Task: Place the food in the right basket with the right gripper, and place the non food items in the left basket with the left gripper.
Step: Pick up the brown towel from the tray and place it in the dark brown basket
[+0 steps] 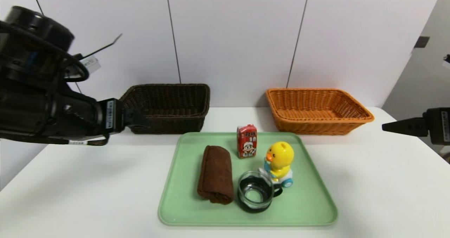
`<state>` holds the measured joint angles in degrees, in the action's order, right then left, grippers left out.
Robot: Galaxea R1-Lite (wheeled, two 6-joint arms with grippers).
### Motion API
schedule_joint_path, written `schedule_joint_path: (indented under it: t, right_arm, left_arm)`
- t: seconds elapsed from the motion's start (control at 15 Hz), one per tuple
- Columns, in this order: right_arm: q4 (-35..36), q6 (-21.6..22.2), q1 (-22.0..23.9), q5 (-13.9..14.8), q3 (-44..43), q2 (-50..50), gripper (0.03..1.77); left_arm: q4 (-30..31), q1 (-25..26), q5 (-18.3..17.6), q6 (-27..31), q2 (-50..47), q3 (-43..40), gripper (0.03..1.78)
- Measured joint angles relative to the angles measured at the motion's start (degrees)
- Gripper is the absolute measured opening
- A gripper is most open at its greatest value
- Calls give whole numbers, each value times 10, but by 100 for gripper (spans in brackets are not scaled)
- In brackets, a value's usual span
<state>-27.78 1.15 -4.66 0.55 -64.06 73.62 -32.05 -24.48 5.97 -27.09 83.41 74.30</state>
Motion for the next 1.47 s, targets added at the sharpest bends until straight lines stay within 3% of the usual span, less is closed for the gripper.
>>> schedule_joint_path:
  t: [0.2, 0.33, 0.53, 0.87, 1.2, 1.47]
  right_arm:
    - [-3, 4, -25, 0, -13, 28, 170]
    - [-2, 12, -35, -3, -19, 41, 170]
    - [-4, 25, -53, -38, -45, 54, 170]
    - [-53, 26, -111, -70, -121, 54, 170]
    - [-59, 26, -158, -74, -139, 45, 170]
    - [-60, 28, -159, -74, -127, 44, 170]
  left_arm:
    - [-14, -85, 41, -73, 66, 66, 169]
    - [-16, -126, 48, -97, 101, 95, 169]
    - [-16, -160, 49, -100, 147, 129, 169]
    - [-15, -190, 47, -98, 190, 150, 169]
    - [-12, -204, 55, -97, 235, 166, 169]
    - [-15, -210, 122, -97, 283, 181, 169]
